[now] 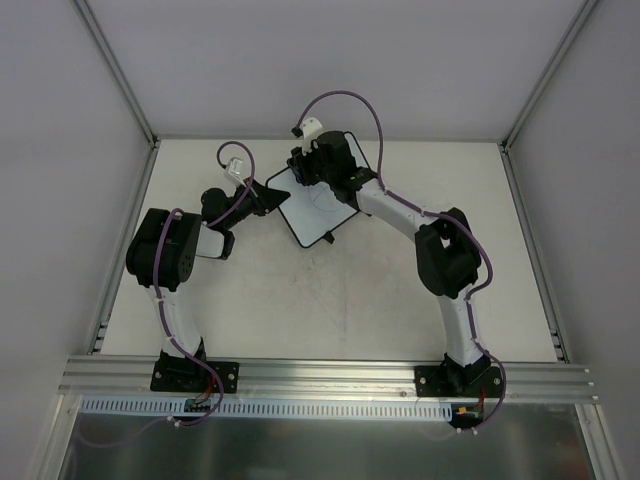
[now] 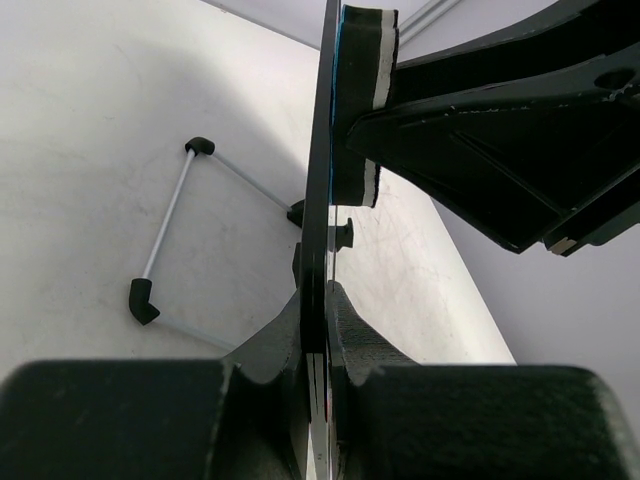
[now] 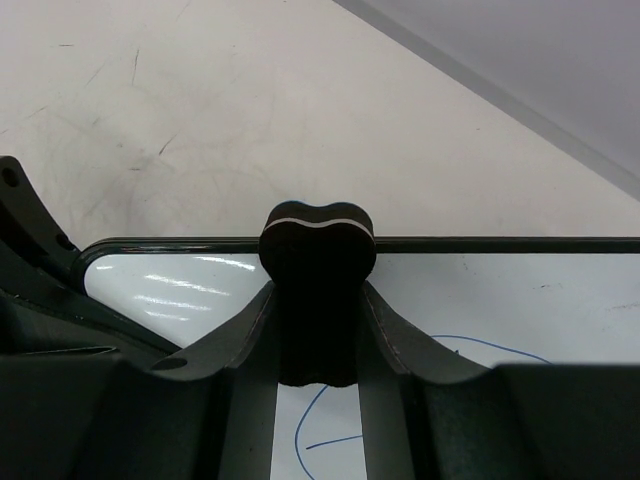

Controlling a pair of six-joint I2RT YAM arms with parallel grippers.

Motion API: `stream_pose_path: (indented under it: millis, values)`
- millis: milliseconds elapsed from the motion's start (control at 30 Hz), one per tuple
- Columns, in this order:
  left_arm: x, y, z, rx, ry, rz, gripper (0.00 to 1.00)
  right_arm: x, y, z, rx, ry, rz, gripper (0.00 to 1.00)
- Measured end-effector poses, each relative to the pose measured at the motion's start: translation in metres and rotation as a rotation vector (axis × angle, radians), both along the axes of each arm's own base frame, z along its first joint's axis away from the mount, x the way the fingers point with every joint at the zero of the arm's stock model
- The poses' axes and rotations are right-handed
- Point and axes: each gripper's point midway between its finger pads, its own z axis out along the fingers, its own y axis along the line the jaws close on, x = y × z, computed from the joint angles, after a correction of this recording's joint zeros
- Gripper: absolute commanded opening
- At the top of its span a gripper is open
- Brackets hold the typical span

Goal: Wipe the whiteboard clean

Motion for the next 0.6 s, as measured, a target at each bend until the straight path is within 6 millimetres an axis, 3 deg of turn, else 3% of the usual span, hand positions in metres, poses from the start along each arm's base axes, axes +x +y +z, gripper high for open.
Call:
stream_pose_path:
  millis: [367, 467, 600]
  values:
    - [0.000, 0.000, -0.001, 0.000, 0.000, 0.002, 0.00, 0.002, -0.003, -0.001, 0.040, 0.039, -0.031, 0.00]
    - [-0.001, 0.000, 0.000, 0.000, -0.001, 0.001, 0.00, 0.009, -0.014, -0.003, 0.080, 0.086, -0.064, 0.00]
    - [-0.001, 0.000, 0.000, 0.000, -0.002, 0.001, 0.00, 0.030, -0.047, -0.008, 0.133, 0.151, -0.160, 0.00]
